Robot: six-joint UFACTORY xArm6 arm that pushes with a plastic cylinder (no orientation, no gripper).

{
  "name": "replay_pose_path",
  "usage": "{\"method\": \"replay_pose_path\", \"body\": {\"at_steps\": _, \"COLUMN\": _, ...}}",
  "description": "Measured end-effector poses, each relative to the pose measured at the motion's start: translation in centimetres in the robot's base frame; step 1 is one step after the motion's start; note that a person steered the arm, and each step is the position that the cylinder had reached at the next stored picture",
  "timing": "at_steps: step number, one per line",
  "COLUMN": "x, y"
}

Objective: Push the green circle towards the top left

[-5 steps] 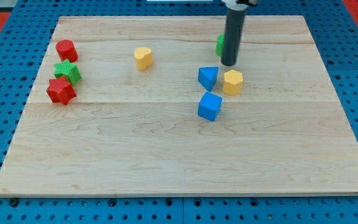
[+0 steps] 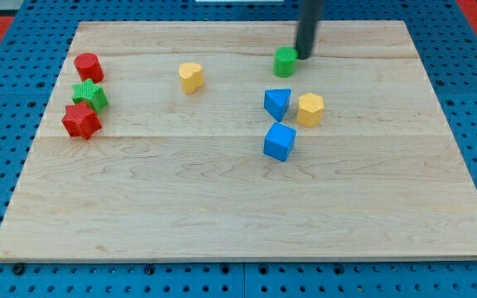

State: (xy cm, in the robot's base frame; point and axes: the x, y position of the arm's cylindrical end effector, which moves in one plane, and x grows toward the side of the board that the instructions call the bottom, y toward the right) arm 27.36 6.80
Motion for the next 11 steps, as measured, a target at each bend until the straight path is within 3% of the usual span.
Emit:
{"method": "replay_pose_path", "body": {"at_steps": 2, "x": 3.2, "y": 5.8}}
{"method": "replay_pose_path", "body": {"at_steps": 3, "x": 1.1, "y": -3.5}}
{"method": "replay_pose_path", "body": {"at_steps": 6, "x": 3.1, "y": -2.1}}
{"method": "replay_pose_path", "body": {"at_steps": 10, "x": 5.5, "y": -7.8}}
{"method": "replay_pose_path", "body": {"at_steps": 11, "x": 3.5, "y": -12.1}}
